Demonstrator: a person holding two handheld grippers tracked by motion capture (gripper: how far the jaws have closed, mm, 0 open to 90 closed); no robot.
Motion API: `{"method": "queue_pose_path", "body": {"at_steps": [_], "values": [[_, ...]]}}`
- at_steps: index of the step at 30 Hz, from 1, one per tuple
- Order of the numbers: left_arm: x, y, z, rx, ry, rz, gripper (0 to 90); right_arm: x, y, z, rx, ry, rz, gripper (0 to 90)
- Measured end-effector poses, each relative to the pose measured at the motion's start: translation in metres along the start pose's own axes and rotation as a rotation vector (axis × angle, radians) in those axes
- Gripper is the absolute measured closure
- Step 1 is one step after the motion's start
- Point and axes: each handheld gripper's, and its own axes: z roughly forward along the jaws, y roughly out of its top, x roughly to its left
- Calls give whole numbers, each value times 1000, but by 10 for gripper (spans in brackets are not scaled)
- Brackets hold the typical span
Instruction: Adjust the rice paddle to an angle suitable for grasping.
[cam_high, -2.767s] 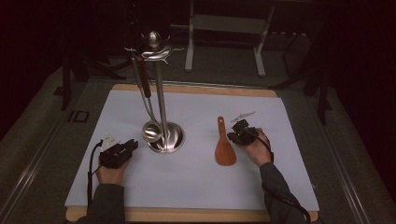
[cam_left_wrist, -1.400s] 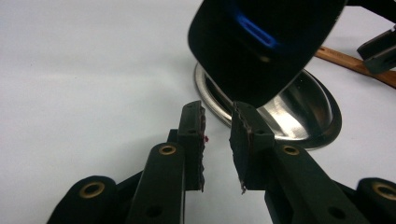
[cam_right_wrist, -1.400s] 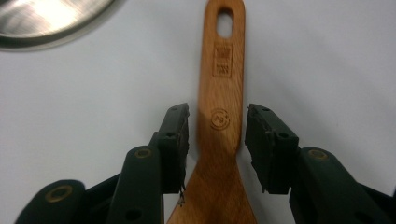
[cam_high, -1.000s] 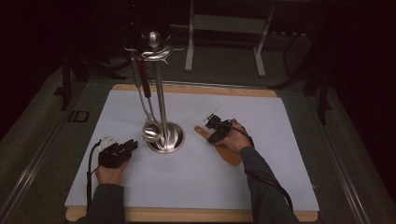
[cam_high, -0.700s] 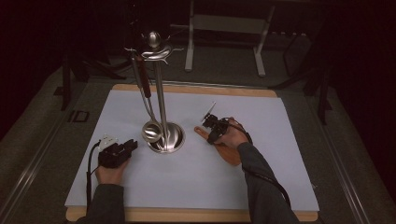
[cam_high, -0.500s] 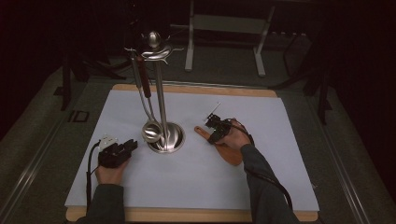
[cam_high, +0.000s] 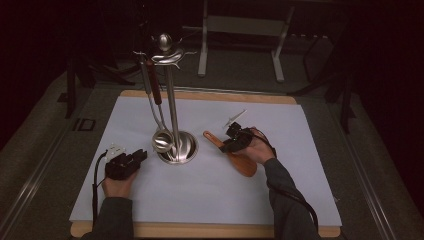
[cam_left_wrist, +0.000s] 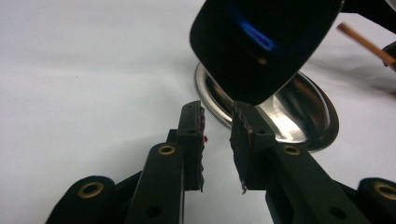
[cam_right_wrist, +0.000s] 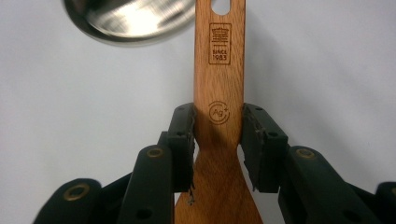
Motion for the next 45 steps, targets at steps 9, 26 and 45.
{"method": "queue_pose_path", "body": {"at_steps": [9, 26, 45], "values": [[0, 0, 0, -3, 1, -2, 740, 6, -2, -18, -163, 81, -29, 665], [0, 0, -1, -10, 0, -5, 740, 4, -3, -51, -411, 179, -4, 664], [0, 0, -1, -12, 0, -6, 740, 12, 6, -75, -563, 203, -22, 665]]}}
